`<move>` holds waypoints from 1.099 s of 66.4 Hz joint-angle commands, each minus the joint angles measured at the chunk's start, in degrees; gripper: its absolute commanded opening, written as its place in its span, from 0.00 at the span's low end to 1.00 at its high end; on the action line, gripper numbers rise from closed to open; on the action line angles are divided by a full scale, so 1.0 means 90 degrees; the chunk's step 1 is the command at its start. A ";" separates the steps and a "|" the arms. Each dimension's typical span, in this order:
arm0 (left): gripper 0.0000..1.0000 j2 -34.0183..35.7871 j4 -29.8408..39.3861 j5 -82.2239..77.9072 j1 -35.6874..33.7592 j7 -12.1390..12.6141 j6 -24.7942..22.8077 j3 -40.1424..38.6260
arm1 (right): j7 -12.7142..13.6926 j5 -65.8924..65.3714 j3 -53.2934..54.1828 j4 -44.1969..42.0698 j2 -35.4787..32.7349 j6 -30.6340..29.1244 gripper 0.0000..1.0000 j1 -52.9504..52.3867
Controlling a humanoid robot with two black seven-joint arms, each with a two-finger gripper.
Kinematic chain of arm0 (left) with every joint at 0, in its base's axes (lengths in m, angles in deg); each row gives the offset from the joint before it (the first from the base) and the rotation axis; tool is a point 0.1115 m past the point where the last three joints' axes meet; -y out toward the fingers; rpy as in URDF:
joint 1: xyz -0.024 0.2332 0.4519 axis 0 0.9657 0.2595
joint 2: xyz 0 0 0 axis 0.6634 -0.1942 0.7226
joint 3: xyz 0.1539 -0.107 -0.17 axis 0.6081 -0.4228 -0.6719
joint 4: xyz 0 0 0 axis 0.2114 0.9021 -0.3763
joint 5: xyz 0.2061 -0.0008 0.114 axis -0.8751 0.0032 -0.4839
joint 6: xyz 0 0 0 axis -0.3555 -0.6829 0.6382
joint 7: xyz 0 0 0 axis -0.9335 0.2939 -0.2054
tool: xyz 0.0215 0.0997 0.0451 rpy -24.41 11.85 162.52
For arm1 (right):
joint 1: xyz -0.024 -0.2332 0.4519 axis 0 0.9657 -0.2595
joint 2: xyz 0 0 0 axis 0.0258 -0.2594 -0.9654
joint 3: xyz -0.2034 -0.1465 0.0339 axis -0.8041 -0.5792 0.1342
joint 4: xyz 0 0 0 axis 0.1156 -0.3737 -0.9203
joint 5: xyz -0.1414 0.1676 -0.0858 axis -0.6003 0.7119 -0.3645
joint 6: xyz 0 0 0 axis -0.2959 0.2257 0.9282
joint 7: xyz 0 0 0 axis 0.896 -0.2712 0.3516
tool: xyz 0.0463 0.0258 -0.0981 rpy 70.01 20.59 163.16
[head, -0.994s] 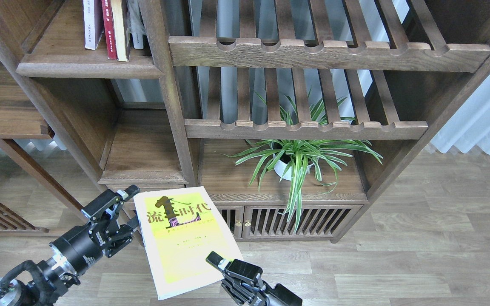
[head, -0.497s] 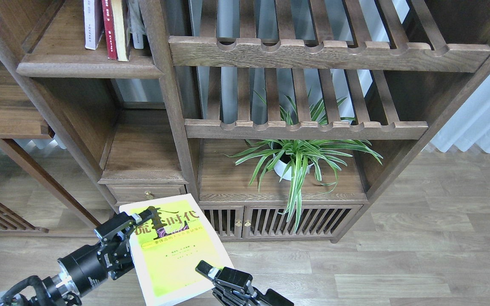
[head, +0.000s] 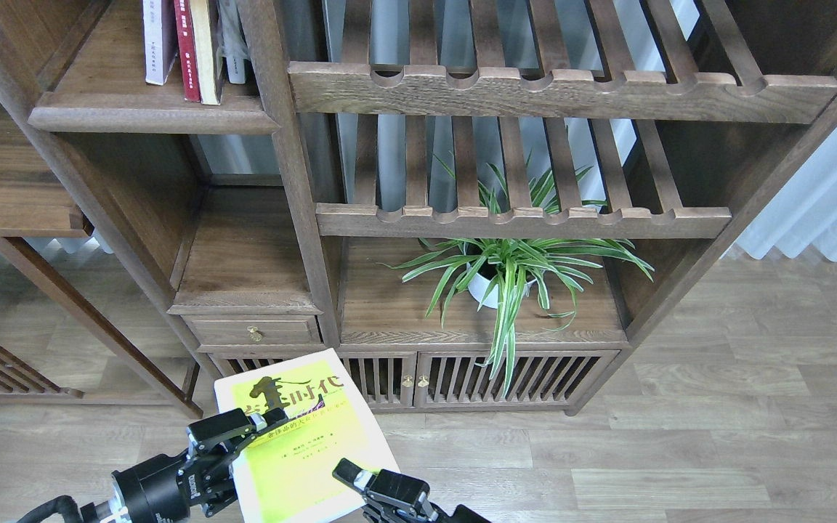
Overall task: Organize books on shelf
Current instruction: 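Grasp the yellow book with the left gripper beside the right gripper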
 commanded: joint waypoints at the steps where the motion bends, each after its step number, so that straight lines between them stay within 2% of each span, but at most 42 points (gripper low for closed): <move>1: 0.03 0.0001 -0.0009 0.0016 -0.0007 0.0054 -0.0001 0.0011 | 0.0001 -0.0040 -0.0003 0.0001 -0.0001 0.0000 0.08 0.0034; 44: 0.02 0.0606 0.0001 -0.0160 0.0013 0.0064 -0.0001 -0.0077 | -0.0106 -0.0031 0.0193 -0.0340 -0.0001 0.0000 0.14 -0.0327; 47: 0.02 0.0635 0.0001 -0.0170 0.0013 0.0064 -0.0001 -0.0087 | -0.0106 -0.0031 0.0212 -0.0341 -0.0001 0.0000 0.20 -0.0346; 50: 0.02 0.0655 0.0001 -0.0170 0.0013 0.0064 -0.0001 -0.0107 | -0.0096 -0.0041 0.0212 -0.0341 -0.0001 0.0000 0.35 -0.0376; 53: 0.02 0.0665 0.0001 -0.0180 0.0013 0.0064 -0.0001 -0.0136 | -0.0077 -0.0050 0.0202 -0.0350 -0.0001 0.0000 0.64 -0.0444; 54: 0.02 0.0665 -0.0009 -0.0180 0.0013 0.0055 -0.0001 -0.0136 | -0.0067 -0.0070 0.0183 -0.0360 -0.0001 0.0000 0.83 -0.0522; 56: 0.02 0.0665 -0.0019 -0.0199 0.0013 0.0054 -0.0001 -0.0155 | -0.0067 -0.0099 0.0144 -0.0428 -0.0030 0.0000 1.00 -0.0697; 67: 0.02 0.0840 -0.0175 -0.0531 0.0022 -0.0092 -0.0001 -0.0370 | -0.0165 0.0018 0.0700 -0.1112 -0.0206 0.0000 1.00 -0.0903; 73: 0.02 0.1035 -0.0185 -0.0736 0.0022 -0.0306 -0.0001 -0.0439 | -0.0155 0.0018 0.1003 -0.1180 -0.0235 0.0000 1.00 -0.0893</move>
